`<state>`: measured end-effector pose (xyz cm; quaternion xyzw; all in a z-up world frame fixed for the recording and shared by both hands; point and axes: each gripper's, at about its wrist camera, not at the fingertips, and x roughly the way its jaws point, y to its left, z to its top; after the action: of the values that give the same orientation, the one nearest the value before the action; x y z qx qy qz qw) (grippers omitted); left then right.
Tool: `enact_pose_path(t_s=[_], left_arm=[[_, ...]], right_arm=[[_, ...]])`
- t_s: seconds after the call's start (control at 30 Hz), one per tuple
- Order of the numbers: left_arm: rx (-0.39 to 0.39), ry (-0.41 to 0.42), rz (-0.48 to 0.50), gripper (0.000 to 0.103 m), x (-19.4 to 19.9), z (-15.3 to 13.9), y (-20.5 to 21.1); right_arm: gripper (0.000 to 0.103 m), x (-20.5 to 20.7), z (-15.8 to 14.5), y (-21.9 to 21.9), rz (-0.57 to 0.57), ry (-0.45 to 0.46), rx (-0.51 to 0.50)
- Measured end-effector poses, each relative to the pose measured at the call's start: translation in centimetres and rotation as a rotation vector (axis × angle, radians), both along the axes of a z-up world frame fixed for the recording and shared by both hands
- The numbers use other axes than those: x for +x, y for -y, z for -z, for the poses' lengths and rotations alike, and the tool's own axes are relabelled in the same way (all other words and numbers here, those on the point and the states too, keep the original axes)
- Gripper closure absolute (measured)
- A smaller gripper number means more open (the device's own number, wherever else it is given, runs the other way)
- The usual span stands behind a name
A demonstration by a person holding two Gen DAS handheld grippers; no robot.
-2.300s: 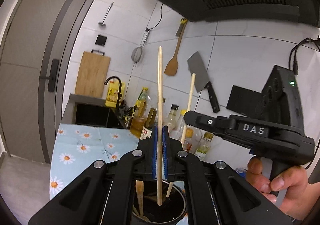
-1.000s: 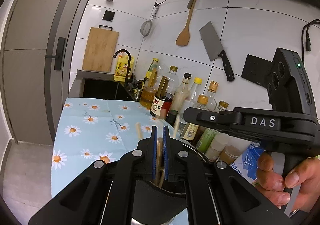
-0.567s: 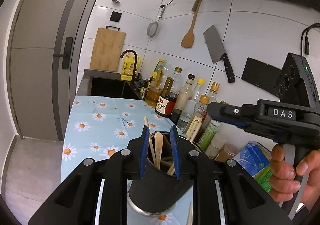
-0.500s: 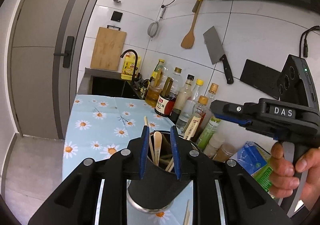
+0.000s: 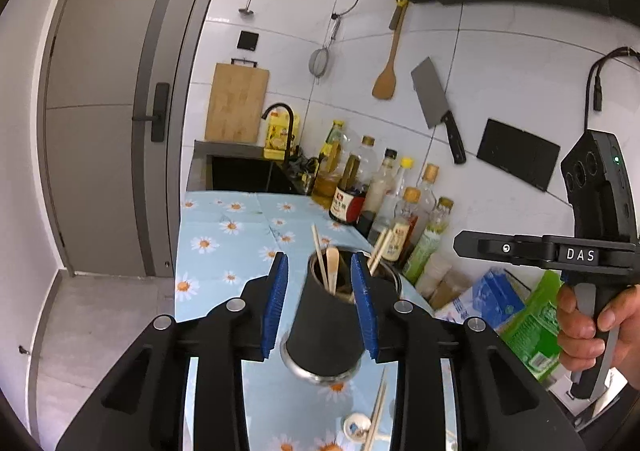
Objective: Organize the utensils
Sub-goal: 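Raise both open grippers up and away from the holder, then lower the right gripper onto a bamboo chopstick and close it while the left tool approaches the chopsticks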
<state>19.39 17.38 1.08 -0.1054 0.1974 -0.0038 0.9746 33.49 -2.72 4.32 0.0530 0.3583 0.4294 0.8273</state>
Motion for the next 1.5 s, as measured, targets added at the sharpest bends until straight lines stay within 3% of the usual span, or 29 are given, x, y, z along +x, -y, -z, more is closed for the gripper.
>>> enact_pose_path(t_s=[0.3, 0.4, 0.63, 0.87, 1.03, 1.2, 1.27, 1.5], left_arm=[[0.014, -0.102, 0.091, 0.072, -1.0, 2.0, 2.1], [0.003, -0.155, 0.113, 0.072, -1.0, 3.3, 2.7], [-0.149, -0.246, 0.058, 0.072, -1.9, 6.3, 2.4], [-0.220, -0.298, 0.038, 0.072, -3.5, 8.9, 2.9], [-0.280, -0.334, 0.029, 0.072, -4.6, 10.6, 3.4], [-0.320, -0.394, -0.028, 0.072, -6.0, 12.7, 3.7], [-0.371, -0.415, -0.049, 0.072, -6.8, 13.7, 3.4], [-0.458, -0.493, -0.136, 0.072, -8.9, 16.6, 2.7]], right_arm=[[0.067, -1.5, 3.1, 2.7, 0.003, -0.069, -0.013], [0.067, -1.5, 5.1, 4.1, 0.027, -0.133, -0.045], [0.067, -1.9, 9.4, 6.4, 0.050, -0.258, -0.115], [0.067, -2.0, 12.2, 7.2, 0.034, -0.341, -0.192], [0.067, -1.8, 13.8, 6.6, -0.004, -0.375, -0.304], [0.068, -1.6, 16.5, 5.0, -0.076, -0.464, -0.459], [0.072, -1.5, 17.6, 4.4, -0.108, -0.520, -0.493], [0.084, -1.4, 20.3, 2.1, -0.144, -0.566, -0.694]])
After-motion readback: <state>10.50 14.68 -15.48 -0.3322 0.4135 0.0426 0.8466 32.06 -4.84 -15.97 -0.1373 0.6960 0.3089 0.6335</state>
